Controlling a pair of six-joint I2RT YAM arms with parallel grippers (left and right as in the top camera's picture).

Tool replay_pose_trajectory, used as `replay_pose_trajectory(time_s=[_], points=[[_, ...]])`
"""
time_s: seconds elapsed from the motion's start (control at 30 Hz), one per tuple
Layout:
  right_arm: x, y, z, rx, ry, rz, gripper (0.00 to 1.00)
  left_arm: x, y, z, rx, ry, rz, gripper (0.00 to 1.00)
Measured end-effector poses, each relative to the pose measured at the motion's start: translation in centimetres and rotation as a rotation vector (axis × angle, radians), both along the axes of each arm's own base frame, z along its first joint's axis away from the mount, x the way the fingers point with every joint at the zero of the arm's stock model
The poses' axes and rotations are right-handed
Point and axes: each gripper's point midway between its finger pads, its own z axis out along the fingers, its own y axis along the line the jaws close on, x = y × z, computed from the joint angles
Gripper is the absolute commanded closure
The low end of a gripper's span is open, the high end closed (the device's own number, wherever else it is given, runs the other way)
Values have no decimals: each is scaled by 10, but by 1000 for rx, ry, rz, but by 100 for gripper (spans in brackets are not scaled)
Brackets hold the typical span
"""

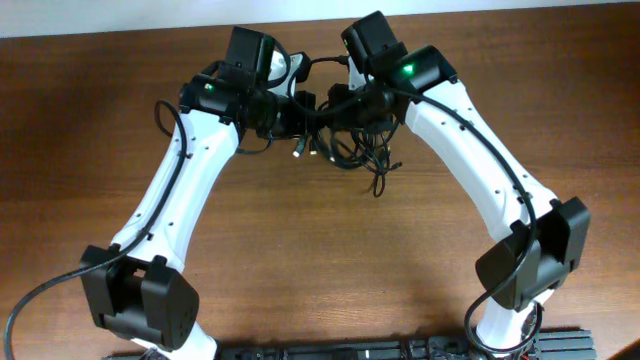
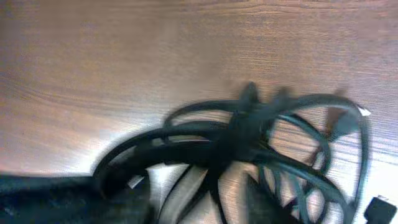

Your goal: Untangle cables

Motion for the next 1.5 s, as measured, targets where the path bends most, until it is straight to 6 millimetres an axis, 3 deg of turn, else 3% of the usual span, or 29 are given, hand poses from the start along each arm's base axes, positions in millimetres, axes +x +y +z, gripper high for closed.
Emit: replay_pose_trajectory(time_s=[0.1, 0.2, 0.27, 0.37, 0.43, 0.47, 0.5, 0.53, 0.57, 0.6, 0.63, 0.7, 0.77, 0.8, 0.9, 0.97, 1.1, 1.17, 1.2, 1.27, 1.4, 1.47, 1.5], points=[[2, 1, -2, 12, 10, -10, 96, 1, 3, -2, 20, -2, 7, 100], [5, -13, 2, 46, 33, -37, 96, 6, 31, -19, 190, 10, 129, 100], [7, -37, 30, 118, 17, -74, 96, 13, 59, -27, 303, 14, 248, 100], [-10, -85, 91, 141, -94, -149, 96, 20, 71, -14, 298, -11, 316, 100], [-24, -125, 111, 63, -145, -240, 96, 20, 70, 0, 275, -40, 327, 100], [-24, -158, 117, 7, -168, -324, 96, 22, 95, -4, 344, -32, 386, 100], [-25, -175, 120, -17, -178, -368, 95, 27, 116, -9, 381, -25, 437, 100], [-29, -199, 123, -70, -186, -431, 84, 32, 139, -16, 420, -14, 495, 100], [-30, -200, 121, -85, -179, -431, 75, 33, 147, -18, 432, -10, 513, 100], [-31, -199, 117, -88, -161, -426, 69, 35, 138, -16, 393, -16, 490, 100], [-30, -196, 113, -82, -145, -415, 60, 39, 118, -11, 306, -39, 410, 100], [-28, -186, 105, -46, -113, -371, 52, 41, 73, 8, 109, -109, 190, 100], [-25, -163, 92, 13, -62, -272, 46, 18, 6, 60, -260, -260, -206, 100], [-24, -151, 87, 31, -44, -231, 46, 8, -5, 73, -341, -280, -282, 100], [-21, -109, 69, 48, -5, -118, 46, -3, -12, 83, -424, -267, -333, 100], [-16, -86, 48, 35, 33, -67, 96, -2, -8, 84, -428, -259, -322, 100], [-20, -68, 29, 4, 78, -19, 96, 0, -5, 80, -411, -235, -292, 100], [-20, -90, 23, -75, 92, -68, 96, 11, 26, 40, -210, -63, -48, 100], [-19, -105, 23, -113, 90, -107, 96, 11, 68, 5, -6, 79, 183, 100], [-23, -145, 28, -221, 95, -250, 96, 8, 127, -22, 227, 168, 424, 100], [-33, -198, 62, -294, 8, -424, 96, 16, 195, -29, 386, 163, 660, 100], [-34, -207, 68, -315, -12, -456, 95, 21, 211, -27, 379, 156, 716, 100], [-33, -208, 68, -320, -13, -461, 84, 26, 203, -25, 334, 142, 684, 100]])
